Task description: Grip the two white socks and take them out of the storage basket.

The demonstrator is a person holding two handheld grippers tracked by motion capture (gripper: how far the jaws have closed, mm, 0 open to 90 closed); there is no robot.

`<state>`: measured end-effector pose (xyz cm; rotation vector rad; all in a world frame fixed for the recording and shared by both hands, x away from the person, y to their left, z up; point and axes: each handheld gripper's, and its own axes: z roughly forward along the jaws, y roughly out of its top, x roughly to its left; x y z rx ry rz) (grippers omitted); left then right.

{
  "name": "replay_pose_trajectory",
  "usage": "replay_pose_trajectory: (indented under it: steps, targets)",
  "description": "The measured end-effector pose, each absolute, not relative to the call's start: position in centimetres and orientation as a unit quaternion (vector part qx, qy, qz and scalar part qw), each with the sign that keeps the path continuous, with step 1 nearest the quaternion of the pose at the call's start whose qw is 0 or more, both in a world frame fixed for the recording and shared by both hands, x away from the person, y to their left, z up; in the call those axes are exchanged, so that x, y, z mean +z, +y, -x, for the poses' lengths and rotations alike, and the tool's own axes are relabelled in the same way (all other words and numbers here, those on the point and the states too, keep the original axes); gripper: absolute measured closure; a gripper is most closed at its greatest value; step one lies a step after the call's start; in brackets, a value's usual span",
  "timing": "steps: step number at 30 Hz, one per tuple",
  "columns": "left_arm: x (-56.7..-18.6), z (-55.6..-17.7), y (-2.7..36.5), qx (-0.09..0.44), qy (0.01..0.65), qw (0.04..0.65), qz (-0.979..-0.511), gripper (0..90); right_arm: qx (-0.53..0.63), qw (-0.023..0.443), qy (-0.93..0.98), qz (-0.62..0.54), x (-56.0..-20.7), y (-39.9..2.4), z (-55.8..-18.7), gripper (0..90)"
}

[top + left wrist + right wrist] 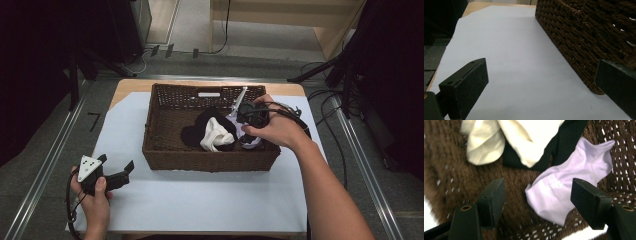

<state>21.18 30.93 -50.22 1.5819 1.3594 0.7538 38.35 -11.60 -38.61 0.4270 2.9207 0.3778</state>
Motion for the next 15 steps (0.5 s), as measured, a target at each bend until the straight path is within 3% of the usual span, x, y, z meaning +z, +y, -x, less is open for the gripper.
replay_pose_trajectory:
  steps: [15]
  targets:
    - [-50.2, -21.2, 30.9, 0.3, 0.551, 0.445, -0.639, 0.0, 0.131, 0.067, 0.981, -0.122, -40.6, -7.3, -38.9, 30.2]
